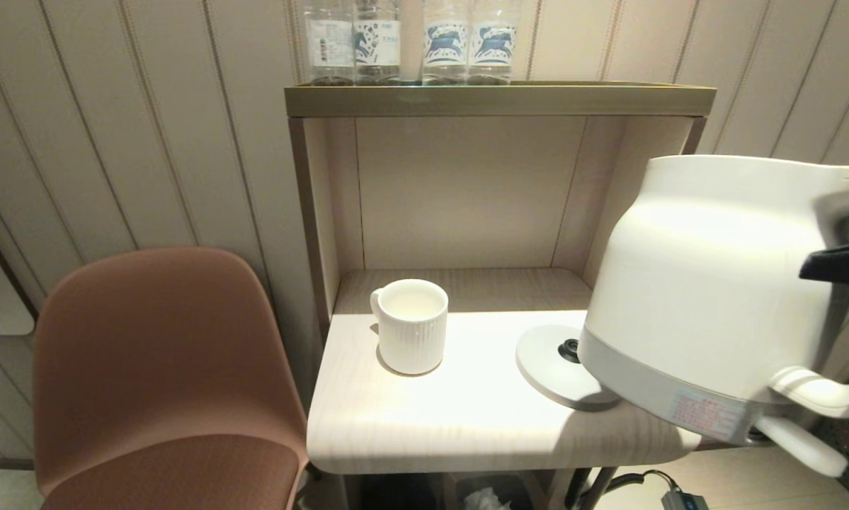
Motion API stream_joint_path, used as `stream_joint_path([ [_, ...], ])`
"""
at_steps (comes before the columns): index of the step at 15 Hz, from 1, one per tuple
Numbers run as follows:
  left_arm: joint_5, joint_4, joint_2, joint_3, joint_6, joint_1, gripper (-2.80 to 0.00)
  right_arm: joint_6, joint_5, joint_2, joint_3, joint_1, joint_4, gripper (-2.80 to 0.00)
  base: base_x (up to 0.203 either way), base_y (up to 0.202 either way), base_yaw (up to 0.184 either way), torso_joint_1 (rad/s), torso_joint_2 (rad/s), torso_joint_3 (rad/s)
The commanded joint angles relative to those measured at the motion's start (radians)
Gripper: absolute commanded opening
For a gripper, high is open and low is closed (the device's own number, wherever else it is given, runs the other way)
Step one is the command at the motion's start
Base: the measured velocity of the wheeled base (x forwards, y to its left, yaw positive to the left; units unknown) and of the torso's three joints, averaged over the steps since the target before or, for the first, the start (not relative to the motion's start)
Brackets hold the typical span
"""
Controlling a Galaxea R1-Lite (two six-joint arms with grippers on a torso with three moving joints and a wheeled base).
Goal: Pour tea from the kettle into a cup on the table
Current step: Pour water into the cup
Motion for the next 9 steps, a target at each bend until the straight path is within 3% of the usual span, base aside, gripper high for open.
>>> stream_joint_path([
  [1, 0.002, -0.001, 0.0, 0.0, -0.001, 0.0, -2.8, -0.001, 0.047, 0.005, -0.001, 0.014, -0.001, -2.8, 0.0, 0.0, 0.0, 0.0, 0.0, 0.0],
  [9, 0.001, -0.001, 0.0, 0.0, -0.001, 0.0, -2.8, 0.001, 0.047, 0.0, -0.002, 0.037, -0.002, -2.8, 0.0, 0.0, 0.0, 0.0, 0.0, 0.0],
])
